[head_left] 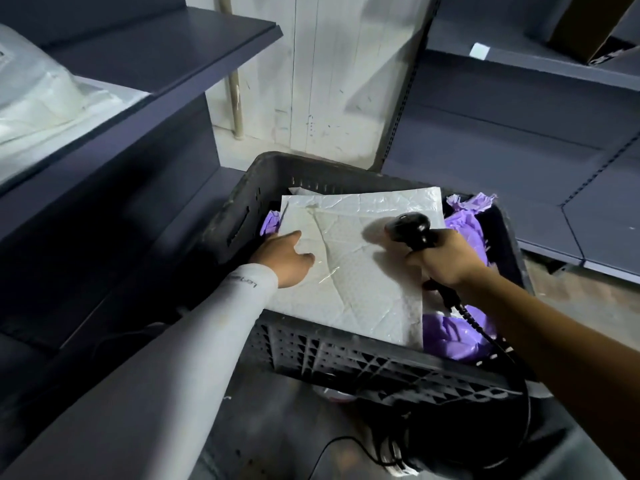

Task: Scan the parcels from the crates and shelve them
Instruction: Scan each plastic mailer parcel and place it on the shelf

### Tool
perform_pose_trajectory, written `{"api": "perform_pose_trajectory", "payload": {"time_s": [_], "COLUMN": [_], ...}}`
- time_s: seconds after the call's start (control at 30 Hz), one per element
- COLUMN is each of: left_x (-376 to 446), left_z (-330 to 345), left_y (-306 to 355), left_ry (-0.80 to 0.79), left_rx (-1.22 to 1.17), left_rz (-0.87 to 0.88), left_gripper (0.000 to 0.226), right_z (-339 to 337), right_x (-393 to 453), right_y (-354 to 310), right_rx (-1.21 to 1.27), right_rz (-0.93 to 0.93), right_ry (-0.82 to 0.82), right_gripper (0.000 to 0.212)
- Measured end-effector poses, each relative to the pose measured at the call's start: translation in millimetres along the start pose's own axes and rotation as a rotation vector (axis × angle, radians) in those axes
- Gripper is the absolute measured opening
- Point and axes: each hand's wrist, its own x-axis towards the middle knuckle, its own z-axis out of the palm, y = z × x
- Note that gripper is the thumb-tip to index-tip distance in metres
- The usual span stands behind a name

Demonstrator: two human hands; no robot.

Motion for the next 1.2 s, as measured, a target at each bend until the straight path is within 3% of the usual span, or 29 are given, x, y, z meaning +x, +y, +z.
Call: {"api": "perform_pose_trajectory", "payload": {"time_s": [0.23, 0.4, 0.57, 0.8, 1.0, 1.2], "left_x": [-9, -6, -10, -15, -14, -14], "left_z": [-5, -11, -22, -32, -39, -55], "left_y": [-2, -4, -4, -4, -6, -3], "left_ry": [0.125, 0.167, 0.219, 0.091, 0.004, -0.029], "left_rx": [-0.129, -0.447, -0.787, -1.059, -1.083, -0.985], "left_rz": [0.043, 0.021, -0.021, -0.072, -0.114, -0.079], "left_gripper": [0.050, 0.049, 0.054, 0.043, 0.052, 0.037], "right_z": [-10, -23, -38, -52, -62, -77], "right_x": [-3, -6, -14, -15, -19, -22], "right_y": [-2, -7, -13, -13, -17, -20], "right_rx": [0.069, 0.165, 0.279, 0.433, 0.573, 0.548], "right_rz": [0.014, -0.047, -0.071, -0.051, 0.025, 0.017], "right_ry": [0.053, 0.118, 0.193, 0.277, 0.271, 0.283], "right_gripper": [0.017, 0.035, 0.036, 0.036, 0.030, 0.022]}}
